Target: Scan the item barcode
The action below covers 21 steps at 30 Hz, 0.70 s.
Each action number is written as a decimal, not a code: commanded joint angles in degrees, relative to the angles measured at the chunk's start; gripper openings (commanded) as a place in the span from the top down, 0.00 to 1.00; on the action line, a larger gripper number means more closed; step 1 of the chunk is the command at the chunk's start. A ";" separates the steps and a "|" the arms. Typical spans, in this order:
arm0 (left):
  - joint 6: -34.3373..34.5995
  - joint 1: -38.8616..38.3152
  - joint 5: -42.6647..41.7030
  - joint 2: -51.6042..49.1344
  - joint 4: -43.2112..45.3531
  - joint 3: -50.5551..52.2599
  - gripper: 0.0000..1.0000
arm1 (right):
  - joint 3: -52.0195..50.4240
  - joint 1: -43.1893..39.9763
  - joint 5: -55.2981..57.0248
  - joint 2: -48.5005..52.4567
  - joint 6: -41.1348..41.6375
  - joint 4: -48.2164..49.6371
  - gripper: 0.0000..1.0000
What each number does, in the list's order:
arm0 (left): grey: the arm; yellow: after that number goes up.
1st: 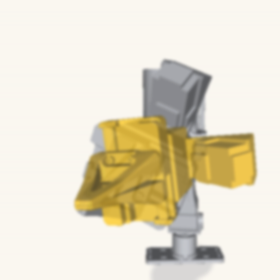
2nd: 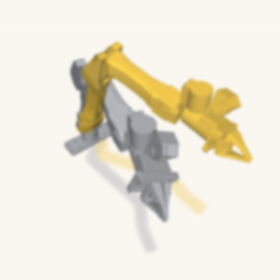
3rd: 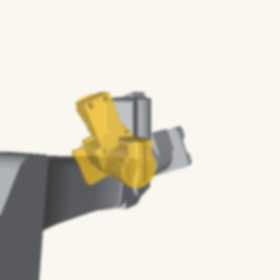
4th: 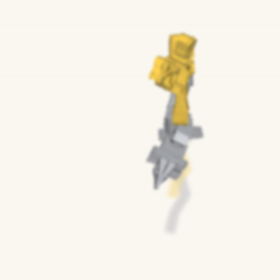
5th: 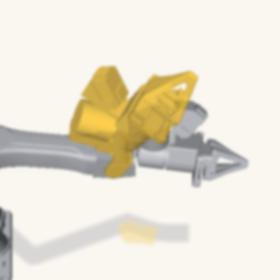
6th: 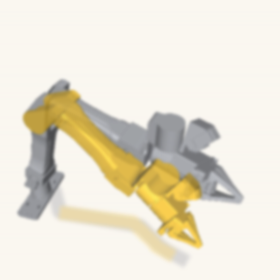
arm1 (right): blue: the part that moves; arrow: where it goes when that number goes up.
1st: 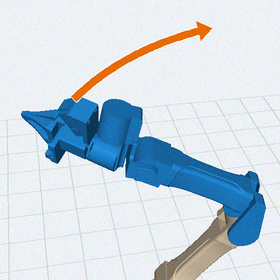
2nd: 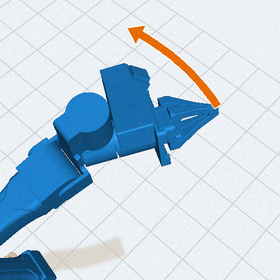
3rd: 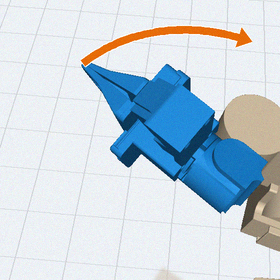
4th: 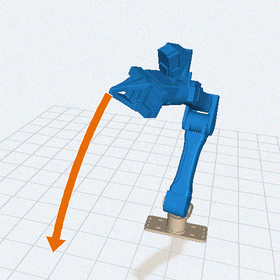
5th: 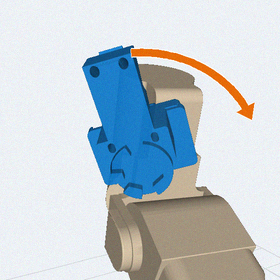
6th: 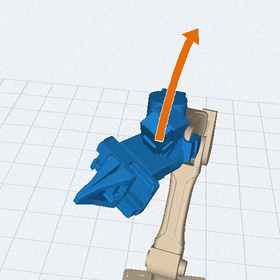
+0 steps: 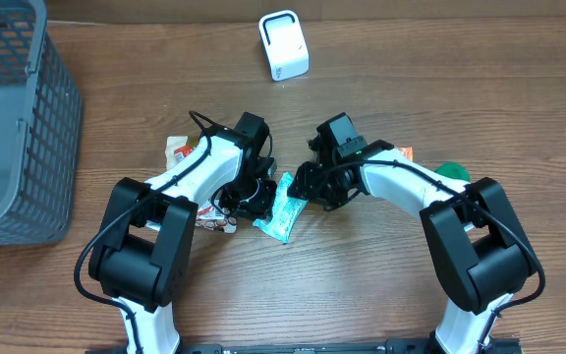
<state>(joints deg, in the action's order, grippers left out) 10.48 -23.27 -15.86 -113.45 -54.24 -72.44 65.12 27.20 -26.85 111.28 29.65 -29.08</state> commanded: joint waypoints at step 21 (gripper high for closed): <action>1.97 2.36 11.82 -0.04 0.20 -2.43 0.70 | -0.87 -0.33 -7.58 -0.17 -3.10 0.28 0.79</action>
<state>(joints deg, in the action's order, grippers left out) 10.76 -22.68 -11.70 -113.36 -54.61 -73.43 64.79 26.61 -31.92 111.28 27.38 -28.53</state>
